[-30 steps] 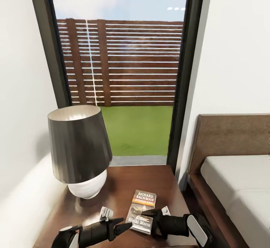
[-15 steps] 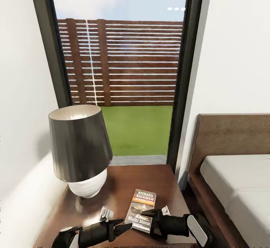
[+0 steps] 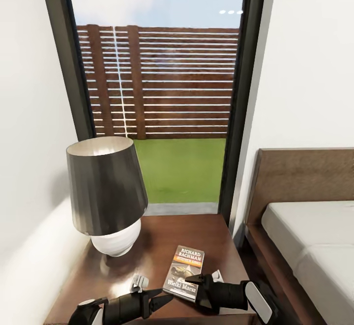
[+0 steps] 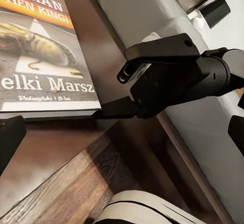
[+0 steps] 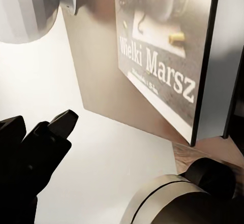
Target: In the bedroom, move the book from the bed onto either nightstand, and place the two sandals side by side next to the bed.
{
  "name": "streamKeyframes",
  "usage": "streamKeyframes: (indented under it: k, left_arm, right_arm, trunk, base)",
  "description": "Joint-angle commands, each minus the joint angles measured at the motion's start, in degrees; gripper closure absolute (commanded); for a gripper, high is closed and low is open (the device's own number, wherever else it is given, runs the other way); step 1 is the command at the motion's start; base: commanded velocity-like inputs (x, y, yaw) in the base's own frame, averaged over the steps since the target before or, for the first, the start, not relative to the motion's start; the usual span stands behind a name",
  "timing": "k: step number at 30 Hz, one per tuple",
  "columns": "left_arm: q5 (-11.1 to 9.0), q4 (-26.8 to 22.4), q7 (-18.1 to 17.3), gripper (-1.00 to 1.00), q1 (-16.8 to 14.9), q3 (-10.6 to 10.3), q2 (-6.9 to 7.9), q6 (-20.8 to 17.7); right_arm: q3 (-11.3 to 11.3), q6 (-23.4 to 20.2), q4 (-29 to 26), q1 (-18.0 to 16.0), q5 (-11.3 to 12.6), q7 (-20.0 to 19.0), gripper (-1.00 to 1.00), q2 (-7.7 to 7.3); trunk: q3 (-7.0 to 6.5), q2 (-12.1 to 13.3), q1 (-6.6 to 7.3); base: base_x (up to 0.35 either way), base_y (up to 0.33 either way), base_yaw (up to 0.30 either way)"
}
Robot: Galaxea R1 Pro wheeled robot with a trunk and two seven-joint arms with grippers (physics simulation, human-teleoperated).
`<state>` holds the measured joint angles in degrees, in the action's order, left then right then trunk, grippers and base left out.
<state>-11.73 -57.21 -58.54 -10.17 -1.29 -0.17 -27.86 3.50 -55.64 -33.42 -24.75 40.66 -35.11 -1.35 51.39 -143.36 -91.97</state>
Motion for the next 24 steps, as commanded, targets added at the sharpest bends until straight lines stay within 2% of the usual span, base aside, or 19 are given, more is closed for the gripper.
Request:
streamKeyframes:
  k: [1, 5, 24]
  left_arm:
    - [-0.4, 0.0, 0.0, -1.0, -0.02, -0.03, 0.0, -0.52]
    - [-0.39, 0.0, 0.0, -1.0, -0.02, -0.03, 0.0, -0.53]
    - [-0.4, 0.14, 0.0, -1.0, -0.02, -0.03, 0.06, -0.45]
  right_arm:
    - [0.19, 0.0, -0.02, -0.03, -0.23, -0.39, -1.0, -0.06]
    - [0.19, 0.0, -0.03, -0.03, -0.23, -0.39, -1.0, -0.06]
    - [0.19, 0.0, 0.0, -0.03, -0.23, -0.36, -1.0, -0.06]
  trunk:
    - [0.06, -0.02, 0.01]
    - [-0.6, 0.02, 0.09]
    - [-0.6, 0.02, 0.09]
  base:
    - [0.0, 0.0, 0.0]
    - [0.0, 0.0, 0.0]
    - [-0.014, 0.0, 0.0]
